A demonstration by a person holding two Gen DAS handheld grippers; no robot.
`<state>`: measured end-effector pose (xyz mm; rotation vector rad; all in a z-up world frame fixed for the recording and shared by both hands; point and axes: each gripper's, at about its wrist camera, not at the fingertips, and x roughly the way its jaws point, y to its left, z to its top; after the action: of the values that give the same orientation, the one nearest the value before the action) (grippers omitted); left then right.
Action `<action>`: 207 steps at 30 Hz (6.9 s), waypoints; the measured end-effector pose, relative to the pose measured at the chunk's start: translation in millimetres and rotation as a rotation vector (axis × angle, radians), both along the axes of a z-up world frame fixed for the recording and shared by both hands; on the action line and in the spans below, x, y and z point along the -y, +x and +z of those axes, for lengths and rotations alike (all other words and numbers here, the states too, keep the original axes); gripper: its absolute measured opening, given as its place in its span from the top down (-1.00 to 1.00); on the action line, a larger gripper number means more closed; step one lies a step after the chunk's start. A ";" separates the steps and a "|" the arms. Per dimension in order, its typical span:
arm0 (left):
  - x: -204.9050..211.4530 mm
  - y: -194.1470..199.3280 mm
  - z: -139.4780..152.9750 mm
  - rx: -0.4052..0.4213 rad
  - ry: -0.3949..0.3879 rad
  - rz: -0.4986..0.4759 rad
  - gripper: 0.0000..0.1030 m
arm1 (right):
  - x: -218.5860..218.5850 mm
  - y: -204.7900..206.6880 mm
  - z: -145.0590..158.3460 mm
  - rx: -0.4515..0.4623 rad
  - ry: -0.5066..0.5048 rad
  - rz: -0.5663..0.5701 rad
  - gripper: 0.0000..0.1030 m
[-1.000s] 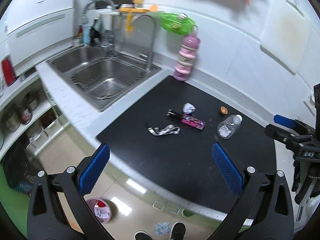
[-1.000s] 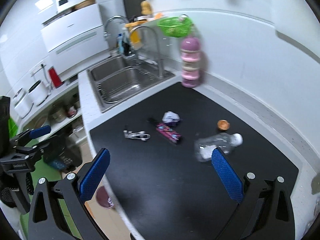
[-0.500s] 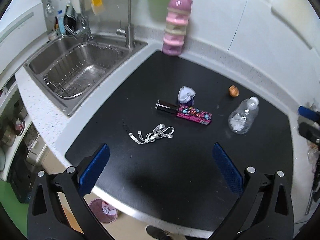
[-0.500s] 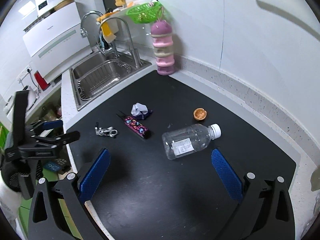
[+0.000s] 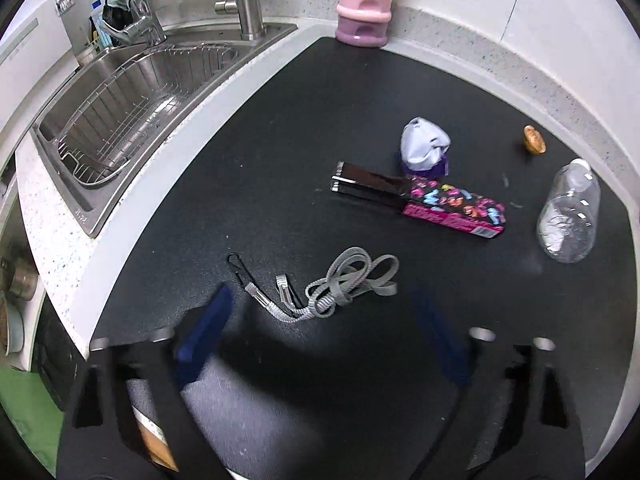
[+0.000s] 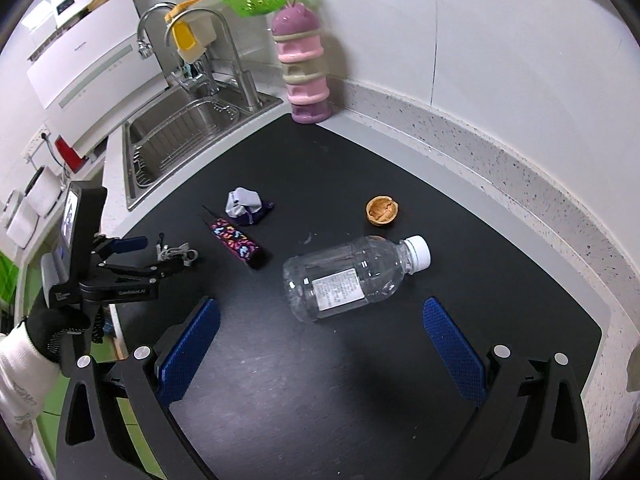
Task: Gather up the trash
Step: 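Lower the left tool onto the white cable and close on it, then grasp the brown walnut shell with the right tool while the left tool holds the cable, then carry both items to the pink bin and open the left tool over it, then open the right tool to drop the walnut shell into the pink bin, then move both tools back over the counter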
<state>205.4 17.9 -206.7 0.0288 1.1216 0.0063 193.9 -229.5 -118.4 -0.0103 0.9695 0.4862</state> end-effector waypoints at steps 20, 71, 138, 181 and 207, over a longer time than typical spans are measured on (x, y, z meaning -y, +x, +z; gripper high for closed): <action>0.8 -7.7 46.9 0.060 -0.075 0.025 0.72 | -9.8 48.9 -8.1 -0.001 -0.034 0.006 -0.89; -1.4 -91.4 131.6 0.207 -0.106 0.114 0.72 | -47.5 18.2 41.4 0.102 0.002 0.197 0.34; -365.2 -442.2 -204.2 0.034 -0.253 0.920 -0.94 | -585.5 -265.6 -285.4 -0.173 -0.184 1.075 0.34; -232.7 -370.9 26.6 0.222 -0.207 0.692 -0.95 | -380.6 -195.9 -21.3 0.053 0.004 0.718 -0.88; -8.7 -125.0 120.7 0.280 -0.198 0.162 -0.95 | -51.4 -32.1 50.3 0.160 0.033 0.132 -0.88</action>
<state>80.3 26.6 -86.0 -0.2338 0.8376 0.0421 161.8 -178.1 -68.1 -0.0826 0.8069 0.6133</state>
